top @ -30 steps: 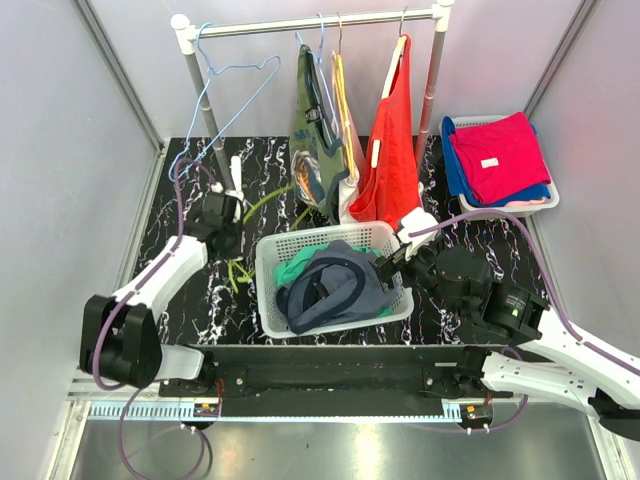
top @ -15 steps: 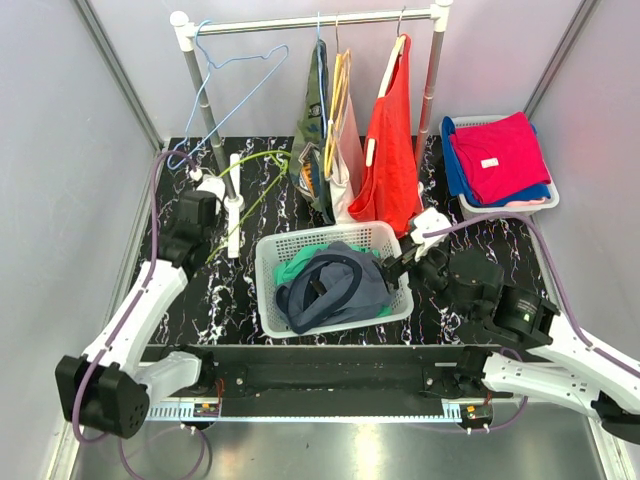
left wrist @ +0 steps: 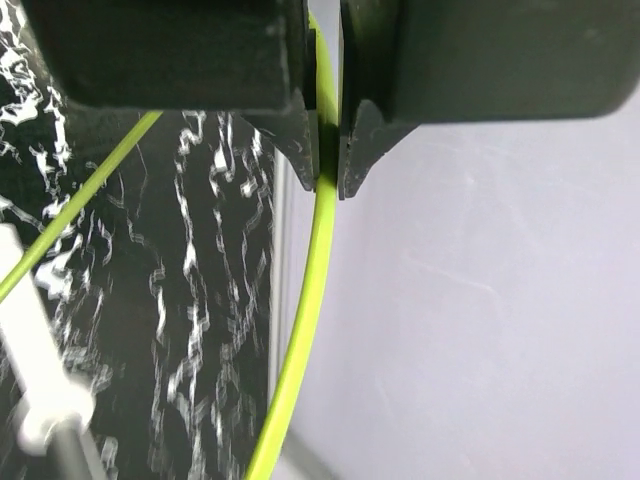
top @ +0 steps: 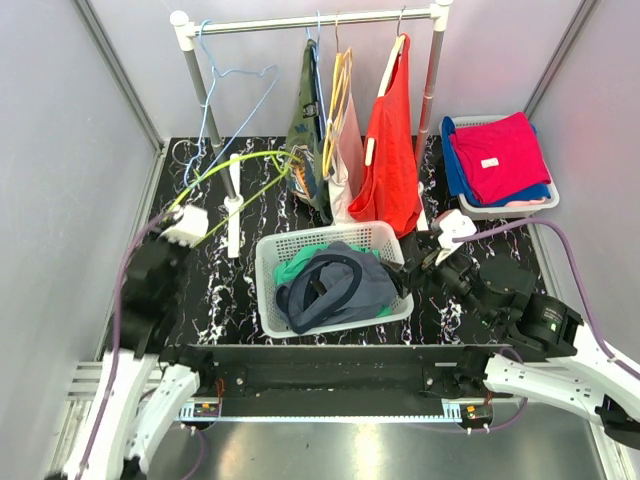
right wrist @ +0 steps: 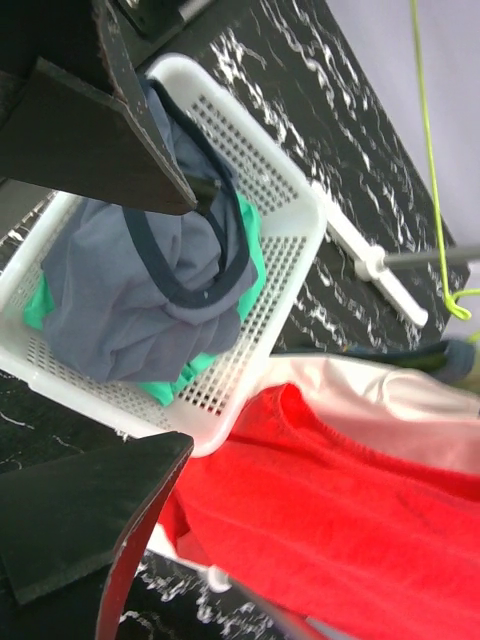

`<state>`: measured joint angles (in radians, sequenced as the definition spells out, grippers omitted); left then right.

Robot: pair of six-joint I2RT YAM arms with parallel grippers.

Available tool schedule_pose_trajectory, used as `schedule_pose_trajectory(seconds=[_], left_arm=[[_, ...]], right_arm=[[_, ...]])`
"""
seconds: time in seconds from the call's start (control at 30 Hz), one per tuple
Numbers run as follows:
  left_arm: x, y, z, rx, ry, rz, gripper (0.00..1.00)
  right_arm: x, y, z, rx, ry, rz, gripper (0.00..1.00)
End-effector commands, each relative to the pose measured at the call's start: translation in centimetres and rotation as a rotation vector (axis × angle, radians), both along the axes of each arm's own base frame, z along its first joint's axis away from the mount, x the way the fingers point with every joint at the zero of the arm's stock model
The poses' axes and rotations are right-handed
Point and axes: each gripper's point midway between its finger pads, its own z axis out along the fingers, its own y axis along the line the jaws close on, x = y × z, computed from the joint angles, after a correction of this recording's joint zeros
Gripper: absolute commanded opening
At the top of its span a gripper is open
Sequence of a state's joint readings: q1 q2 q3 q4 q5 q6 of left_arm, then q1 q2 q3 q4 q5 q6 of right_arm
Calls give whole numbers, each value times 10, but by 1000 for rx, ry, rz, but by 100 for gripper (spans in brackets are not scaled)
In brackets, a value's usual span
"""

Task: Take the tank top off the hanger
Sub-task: Pick up the hanger at the center of the board.

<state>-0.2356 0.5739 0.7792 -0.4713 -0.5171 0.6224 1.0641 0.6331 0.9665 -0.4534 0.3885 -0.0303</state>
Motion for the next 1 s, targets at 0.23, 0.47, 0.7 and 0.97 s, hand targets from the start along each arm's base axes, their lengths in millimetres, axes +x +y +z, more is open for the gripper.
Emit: schedule_pose_trajectory(seconds=[0.23,0.47,0.7,0.97], left_arm=[[-85,-83,63,312,-247,-723,0],[-101,-101,71,288,-226,-852,0],[-108,-111,78,257,-247,-903,0],[-114,-113,76,235,-230,-922,0]], right_arm=[[-62,27,79,89,-144,423,100],[-81,55,78,15,-155,617,100],[-102,91,38,-62,-16,832,100],[-98,100,19,-96,16,845,100]])
